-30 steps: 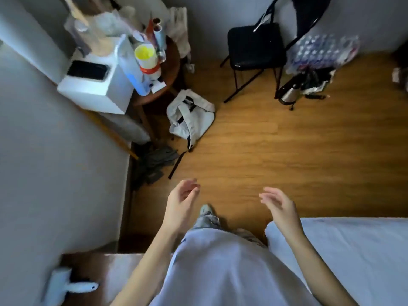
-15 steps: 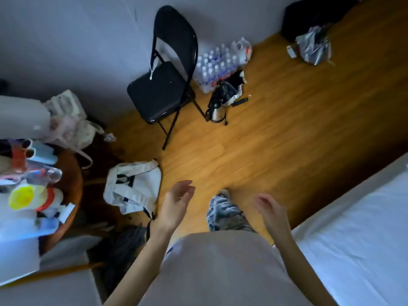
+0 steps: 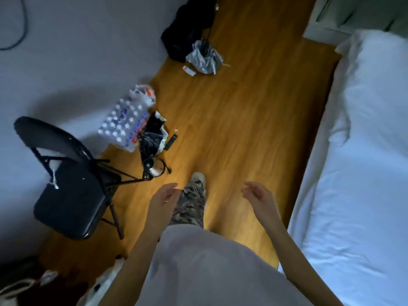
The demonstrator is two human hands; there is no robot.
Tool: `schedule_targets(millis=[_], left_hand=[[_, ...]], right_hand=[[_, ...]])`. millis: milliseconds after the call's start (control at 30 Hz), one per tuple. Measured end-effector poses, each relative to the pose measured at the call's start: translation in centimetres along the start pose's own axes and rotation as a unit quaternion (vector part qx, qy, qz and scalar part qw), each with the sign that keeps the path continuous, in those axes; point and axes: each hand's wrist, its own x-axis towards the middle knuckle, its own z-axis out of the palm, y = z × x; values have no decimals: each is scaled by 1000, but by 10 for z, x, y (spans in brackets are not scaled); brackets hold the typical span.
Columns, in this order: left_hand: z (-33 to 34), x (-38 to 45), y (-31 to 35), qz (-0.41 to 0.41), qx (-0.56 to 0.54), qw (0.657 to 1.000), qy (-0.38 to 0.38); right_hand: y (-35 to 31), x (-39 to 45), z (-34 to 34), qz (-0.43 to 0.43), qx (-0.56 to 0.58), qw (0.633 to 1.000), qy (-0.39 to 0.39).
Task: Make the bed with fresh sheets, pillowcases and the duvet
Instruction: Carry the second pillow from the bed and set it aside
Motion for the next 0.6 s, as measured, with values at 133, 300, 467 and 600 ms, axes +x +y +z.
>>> schedule_targets(millis=[133,300,467,600], left_hand=[[25,99,37,-9,15,998,-66],[52,230,133,3,45,987,-154],[92,336,243,46,85,976,-197],[142,395,297,52,110,969,-216]], right_hand=[[-17,66,-2,52,-5,997,51],[-85,150,-17,72,30,989,127],[-150,226,-57,61,69,981,170],[-179,294,-99,65,111,972,198]])
